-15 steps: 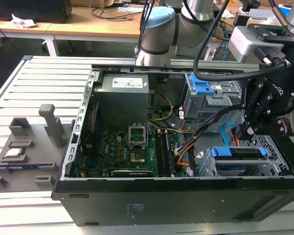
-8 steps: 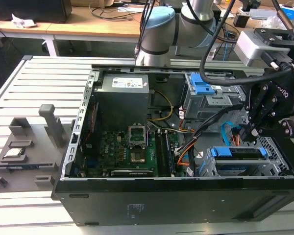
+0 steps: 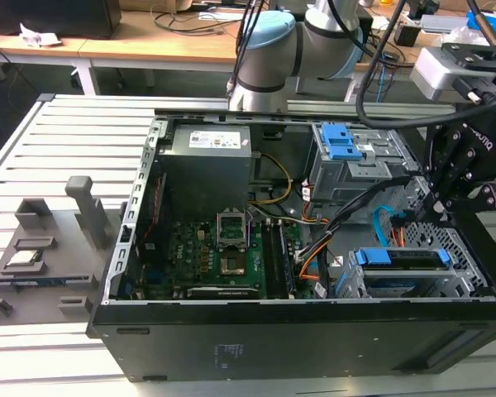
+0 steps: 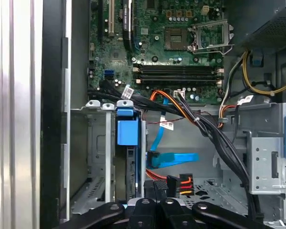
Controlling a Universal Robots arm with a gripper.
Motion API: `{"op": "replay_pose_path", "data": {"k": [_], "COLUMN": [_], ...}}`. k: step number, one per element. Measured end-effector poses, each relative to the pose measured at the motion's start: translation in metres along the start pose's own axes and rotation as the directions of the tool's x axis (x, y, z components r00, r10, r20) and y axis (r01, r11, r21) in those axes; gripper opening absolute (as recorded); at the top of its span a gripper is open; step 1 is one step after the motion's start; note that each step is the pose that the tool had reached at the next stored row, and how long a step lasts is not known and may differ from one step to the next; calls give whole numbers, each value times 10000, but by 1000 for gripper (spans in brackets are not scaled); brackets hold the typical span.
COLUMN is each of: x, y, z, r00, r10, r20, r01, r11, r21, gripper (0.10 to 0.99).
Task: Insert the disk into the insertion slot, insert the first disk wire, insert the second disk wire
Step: 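Insert the first disk wire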
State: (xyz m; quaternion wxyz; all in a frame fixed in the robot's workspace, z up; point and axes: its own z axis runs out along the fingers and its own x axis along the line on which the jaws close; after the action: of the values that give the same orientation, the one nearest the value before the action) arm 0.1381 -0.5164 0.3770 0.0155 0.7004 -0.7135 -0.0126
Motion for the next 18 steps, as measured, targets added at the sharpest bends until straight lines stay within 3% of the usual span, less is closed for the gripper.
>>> {"op": "replay_pose_path", "data": {"k": [2, 6, 11, 14, 15, 16, 18], "x": [-93, -230, -231, -232, -232, -232, -232], "y": [-42, -51, -51, -51, -51, -51, -51], "z": [31, 112, 115, 115, 115, 116, 139], "r00": [10000, 10000, 9999, 9999, 9999, 9999, 9996], "r10": [2, 4, 6, 7, 7, 7, 11], "r20": [-41, -92, -122, -132, -134, -140, -274], "r01": [-2, -4, -6, -7, -7, -7, -11], "r11": [10000, 10000, 10000, 10000, 10000, 10000, 10000], "r21": [0, 1, 1, 1, 2, 2, 4], "gripper": [106, 106, 114, 294, 294, 361, 361]}}
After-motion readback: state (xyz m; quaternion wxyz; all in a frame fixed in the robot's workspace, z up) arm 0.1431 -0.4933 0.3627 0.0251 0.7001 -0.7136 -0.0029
